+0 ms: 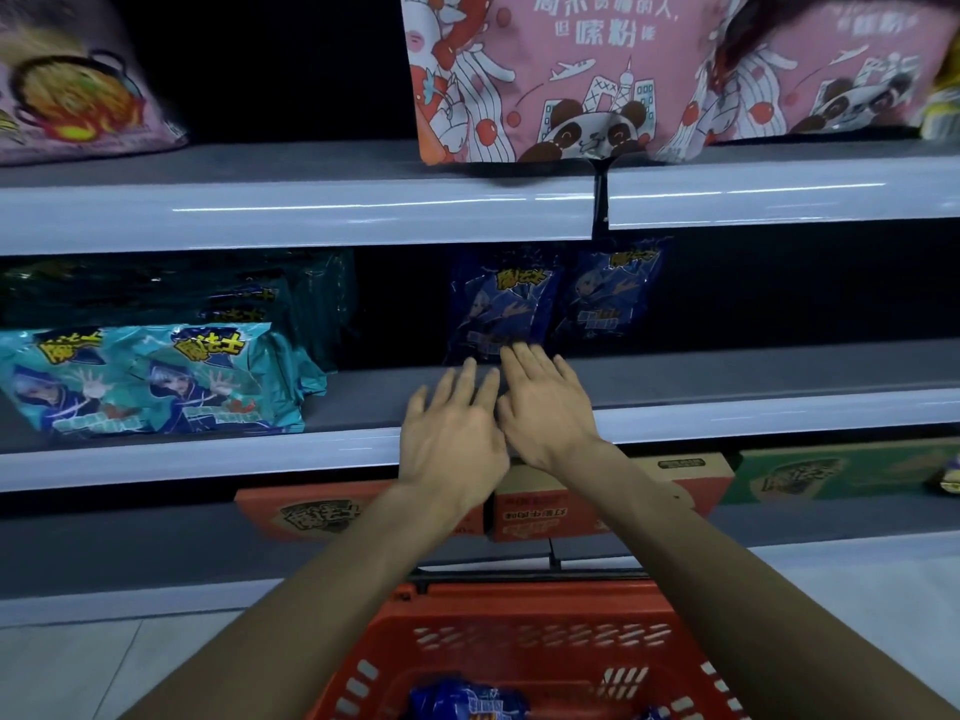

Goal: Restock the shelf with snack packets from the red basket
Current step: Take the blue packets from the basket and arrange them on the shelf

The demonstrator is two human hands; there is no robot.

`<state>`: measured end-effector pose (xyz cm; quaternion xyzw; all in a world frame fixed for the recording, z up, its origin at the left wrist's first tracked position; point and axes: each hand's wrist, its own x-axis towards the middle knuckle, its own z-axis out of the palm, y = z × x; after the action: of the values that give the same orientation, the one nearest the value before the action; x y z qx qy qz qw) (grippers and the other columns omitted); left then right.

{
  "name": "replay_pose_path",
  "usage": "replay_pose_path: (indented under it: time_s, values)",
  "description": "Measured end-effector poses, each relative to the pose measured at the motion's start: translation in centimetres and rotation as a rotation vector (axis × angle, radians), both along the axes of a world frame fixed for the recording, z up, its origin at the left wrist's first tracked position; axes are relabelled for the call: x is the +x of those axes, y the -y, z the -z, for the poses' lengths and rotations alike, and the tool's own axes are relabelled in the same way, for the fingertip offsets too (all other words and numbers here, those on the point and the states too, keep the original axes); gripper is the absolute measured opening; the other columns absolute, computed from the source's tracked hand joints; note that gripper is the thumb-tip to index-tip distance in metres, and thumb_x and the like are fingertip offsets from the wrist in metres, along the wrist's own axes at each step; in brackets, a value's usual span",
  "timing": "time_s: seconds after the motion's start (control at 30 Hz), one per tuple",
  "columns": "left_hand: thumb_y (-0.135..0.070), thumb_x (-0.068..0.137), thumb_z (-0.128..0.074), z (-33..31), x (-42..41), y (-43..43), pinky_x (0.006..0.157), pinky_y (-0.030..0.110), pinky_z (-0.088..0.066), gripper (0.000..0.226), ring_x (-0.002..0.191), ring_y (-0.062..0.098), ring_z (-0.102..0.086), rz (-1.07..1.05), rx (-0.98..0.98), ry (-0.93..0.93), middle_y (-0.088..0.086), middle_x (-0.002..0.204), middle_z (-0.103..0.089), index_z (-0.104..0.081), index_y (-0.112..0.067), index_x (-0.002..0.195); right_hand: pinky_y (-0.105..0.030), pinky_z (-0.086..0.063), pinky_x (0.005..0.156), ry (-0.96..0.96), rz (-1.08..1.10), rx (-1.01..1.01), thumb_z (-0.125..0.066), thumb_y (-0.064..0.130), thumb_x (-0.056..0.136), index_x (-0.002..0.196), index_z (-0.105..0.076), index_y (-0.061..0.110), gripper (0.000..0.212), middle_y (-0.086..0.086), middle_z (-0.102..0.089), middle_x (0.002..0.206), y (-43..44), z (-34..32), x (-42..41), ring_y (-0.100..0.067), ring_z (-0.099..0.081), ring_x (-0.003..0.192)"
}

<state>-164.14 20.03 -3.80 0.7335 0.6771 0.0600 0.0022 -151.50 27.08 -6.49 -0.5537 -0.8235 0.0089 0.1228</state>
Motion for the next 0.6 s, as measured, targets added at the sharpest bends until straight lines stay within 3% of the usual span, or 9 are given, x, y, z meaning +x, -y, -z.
replay_pose_path:
  time_s: [0.13, 0.27, 0.43, 0.6]
  values:
    - [-0.033, 0.092, -0.027, -0.2, -0.3, 3.7, 0.128, 0.045, -0.017, 0.076, 0.159, 0.025, -0.021, 0.039, -0.057, -0.013, 0.007, 0.173, -0.018, -0.017, -0.021, 0.166, -0.044, -0.016, 0.127, 0.026, 0.029, -0.041, -0.038, 0.030, 0.104, 0.160, -0.027, 0.008, 0.061, -0.008, -0.036, 0.162, -1.0, -0.2, -1.2, -0.026, -0.030, 0.150]
    - [-0.037, 0.087, -0.040, -0.3, -1.7, 8.0, 0.117, 0.049, -0.040, 0.071, 0.144, 0.030, -0.050, 0.044, -0.036, -0.018, 0.012, 0.158, -0.048, -0.049, -0.016, 0.154, -0.045, -0.023, 0.125, -0.008, 0.052, -0.009, -0.039, 0.026, 0.101, 0.155, -0.036, 0.006, 0.058, -0.009, -0.045, 0.152, -0.5, 0.2, -1.5, -0.027, -0.038, 0.142]
    - [-0.050, 0.088, -0.005, -1.3, -2.4, 11.5, 0.128, 0.038, -0.005, 0.081, 0.161, 0.020, -0.011, 0.077, -0.096, 0.013, 0.000, 0.175, -0.008, -0.008, -0.030, 0.166, -0.046, -0.023, 0.125, -0.007, 0.076, -0.013, -0.038, 0.026, 0.102, 0.151, -0.040, 0.008, 0.053, -0.008, -0.048, 0.148, -0.9, 0.0, -1.9, -0.027, -0.041, 0.139]
    - [-0.048, 0.103, -0.025, -1.4, -2.2, 13.1, 0.127, 0.037, 0.006, 0.072, 0.161, 0.019, 0.006, 0.083, -0.119, -0.006, 0.000, 0.174, 0.011, 0.007, -0.032, 0.165, -0.043, -0.015, 0.128, -0.049, 0.038, -0.020, -0.036, 0.024, 0.104, 0.160, -0.030, 0.008, 0.058, -0.007, -0.029, 0.168, 1.3, -1.1, -0.7, -0.022, -0.022, 0.156]
